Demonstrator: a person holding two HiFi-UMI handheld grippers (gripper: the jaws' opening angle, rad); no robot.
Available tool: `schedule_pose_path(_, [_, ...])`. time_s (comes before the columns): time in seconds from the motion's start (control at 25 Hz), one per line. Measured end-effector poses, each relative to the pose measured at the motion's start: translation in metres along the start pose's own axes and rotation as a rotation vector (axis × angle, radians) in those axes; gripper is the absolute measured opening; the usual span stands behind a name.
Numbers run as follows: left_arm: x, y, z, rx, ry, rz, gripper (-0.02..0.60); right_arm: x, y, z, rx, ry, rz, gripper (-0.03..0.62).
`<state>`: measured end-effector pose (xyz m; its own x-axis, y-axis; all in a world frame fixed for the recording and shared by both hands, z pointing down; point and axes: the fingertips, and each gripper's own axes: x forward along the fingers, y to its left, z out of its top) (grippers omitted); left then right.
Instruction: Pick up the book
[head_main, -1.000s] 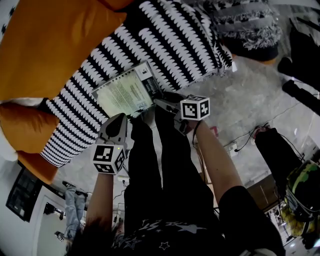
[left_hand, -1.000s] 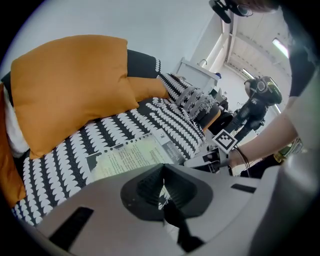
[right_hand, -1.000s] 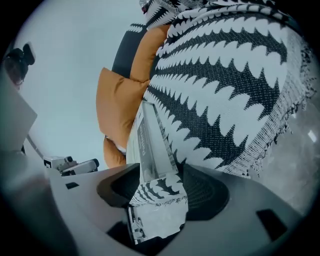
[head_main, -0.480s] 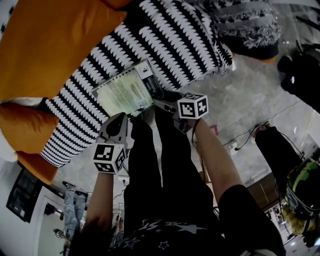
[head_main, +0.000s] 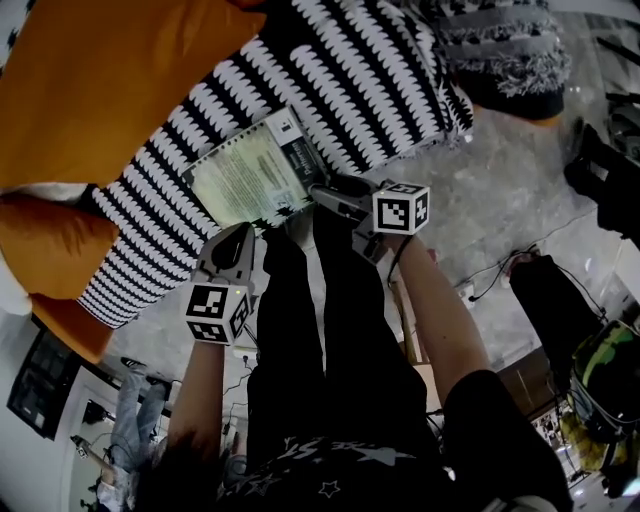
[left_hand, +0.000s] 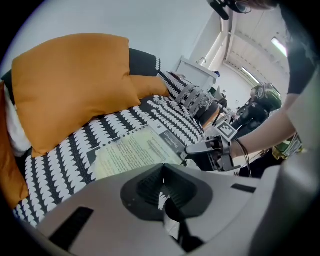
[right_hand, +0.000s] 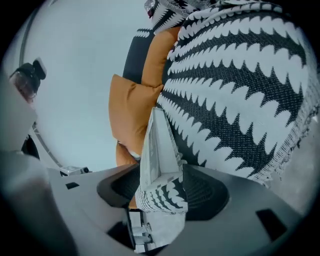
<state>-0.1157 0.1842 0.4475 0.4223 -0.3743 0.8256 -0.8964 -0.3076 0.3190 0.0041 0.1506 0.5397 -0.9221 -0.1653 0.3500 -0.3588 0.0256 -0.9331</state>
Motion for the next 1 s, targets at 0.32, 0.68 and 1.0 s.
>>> schedule_pose_path(0.32, [-0.009,0.006,0.000,-0.023,-0.036,0.021,0.008,0.019,-0.007,0.021,0.032,-0.051,-0.008,0.268])
schedule_pose_path(0.68, [-0.013,0.010,-0.013,-0.032,-0.052,0.040,0.008,0.030,-0.005,0.020,0.010,-0.098,-0.132,0.227])
schedule_pose_path(1.0, [-0.020,0.027,-0.009,-0.055,-0.062,0.039,0.008,0.042,0.025,0.014,0.064,-0.070,-0.036,0.173])
